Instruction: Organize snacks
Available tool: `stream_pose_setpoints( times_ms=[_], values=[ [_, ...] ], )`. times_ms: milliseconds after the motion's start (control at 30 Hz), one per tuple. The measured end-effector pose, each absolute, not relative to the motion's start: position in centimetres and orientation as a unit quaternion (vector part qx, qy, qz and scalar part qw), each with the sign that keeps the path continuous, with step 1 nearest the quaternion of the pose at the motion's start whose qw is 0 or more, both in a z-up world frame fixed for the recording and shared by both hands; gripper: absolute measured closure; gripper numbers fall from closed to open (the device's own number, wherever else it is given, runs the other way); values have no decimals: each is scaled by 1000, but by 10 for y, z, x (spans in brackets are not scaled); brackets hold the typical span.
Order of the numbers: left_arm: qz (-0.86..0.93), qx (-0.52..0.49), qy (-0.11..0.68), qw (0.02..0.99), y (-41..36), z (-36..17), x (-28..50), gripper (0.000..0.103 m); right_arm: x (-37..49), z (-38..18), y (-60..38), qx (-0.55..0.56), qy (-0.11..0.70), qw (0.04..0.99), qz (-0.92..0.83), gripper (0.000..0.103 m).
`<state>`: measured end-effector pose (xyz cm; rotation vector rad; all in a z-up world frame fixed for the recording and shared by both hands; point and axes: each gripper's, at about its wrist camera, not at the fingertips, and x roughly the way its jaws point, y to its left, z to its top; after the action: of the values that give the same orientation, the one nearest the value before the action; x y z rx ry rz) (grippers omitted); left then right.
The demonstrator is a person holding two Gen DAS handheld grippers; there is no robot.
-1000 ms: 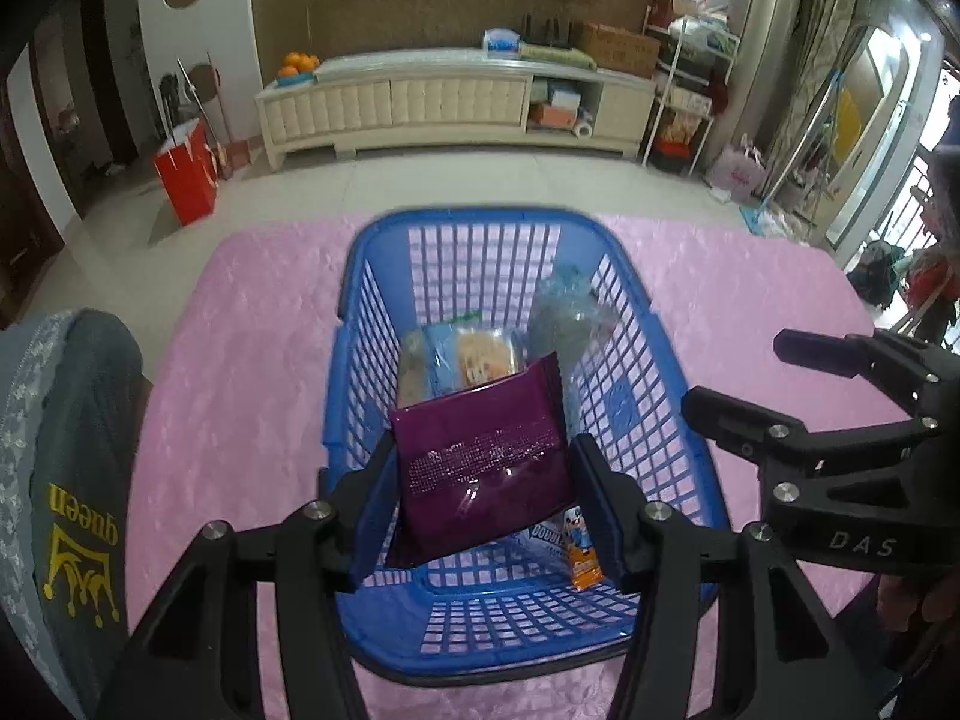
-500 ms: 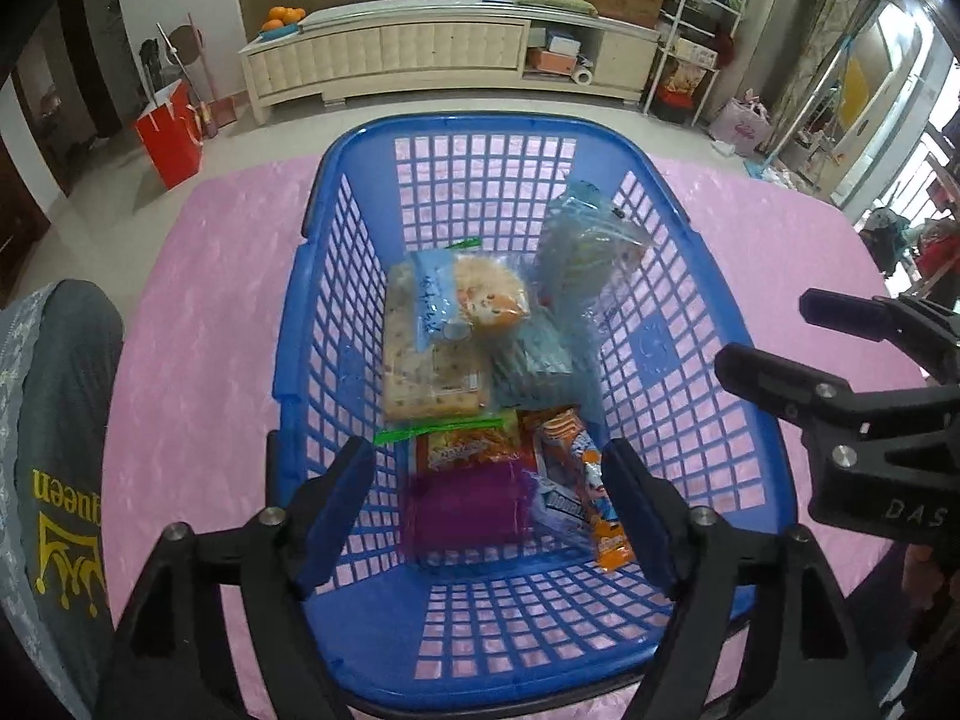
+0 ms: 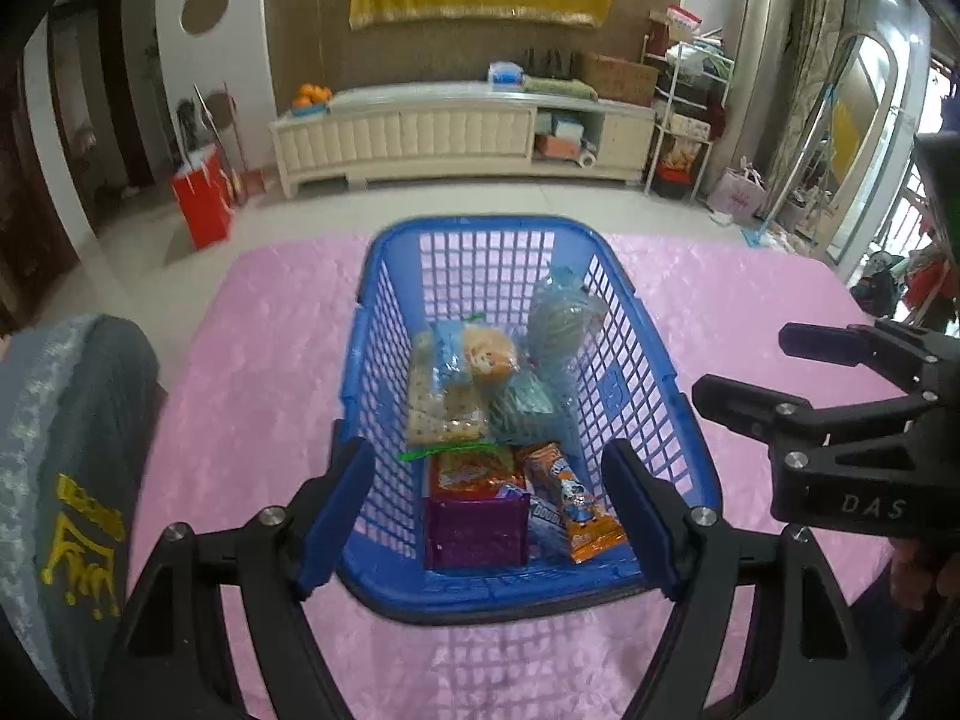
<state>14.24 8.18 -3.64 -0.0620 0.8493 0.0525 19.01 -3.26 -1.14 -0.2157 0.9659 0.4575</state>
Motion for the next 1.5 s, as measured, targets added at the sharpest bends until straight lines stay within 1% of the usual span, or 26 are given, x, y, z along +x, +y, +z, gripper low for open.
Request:
stream_pose_setpoints(
  times_ms=[200, 333, 400, 433, 467, 533, 600, 667, 700, 767, 800, 833, 1000, 1267, 1500],
  values=[
    [35, -33, 362, 931, 70, -19, 108, 27, 155, 13, -46, -116, 405, 883, 207, 17],
    [54, -5, 313, 948, 51, -7, 80, 27, 134, 25, -59, -117, 375, 897, 202, 17],
    [54, -11, 305, 951, 48, -5, 72, 26, 120, 30, -69, -110, 362, 904, 198, 17],
    [52, -18, 300, 952, 47, -2, 66, 20, 113, 33, -72, -111, 353, 909, 191, 17],
    [52, -21, 295, 954, 46, 0, 61, 17, 105, 35, -75, -118, 340, 916, 179, 17],
    [54, -25, 272, 961, 42, 5, 46, 16, 87, 41, -81, -127, 310, 927, 171, 17],
    [53, -30, 265, 962, 40, 6, 37, 14, 74, 44, -87, -118, 296, 931, 176, 17],
    [48, -31, 263, 963, 38, 7, 32, 7, 64, 47, -92, -101, 291, 934, 183, 17],
    [45, -28, 262, 964, 35, 8, 28, 0, 60, 49, -95, -91, 289, 934, 186, 15],
    [54, -17, 249, 967, 30, 14, 20, 0, 55, 52, -99, -81, 282, 937, 187, 9],
    [54, -15, 242, 969, 28, 18, 16, 0, 51, 55, -100, -77, 277, 939, 189, 2],
    [53, -17, 235, 970, 27, 23, 10, 0, 48, 58, -102, -75, 271, 941, 189, 0],
    [51, -16, 213, 976, 23, 38, -10, 0, 27, 69, -117, -52, 236, 954, 179, 0],
    [36, -13, 205, 978, 6, 44, -37, 0, 3, 72, -133, -28, 229, 956, 183, 0],
    [25, -7, 207, 978, -2, 43, -39, 0, -12, 79, -139, -23, 216, 959, 179, 0]
  ],
)
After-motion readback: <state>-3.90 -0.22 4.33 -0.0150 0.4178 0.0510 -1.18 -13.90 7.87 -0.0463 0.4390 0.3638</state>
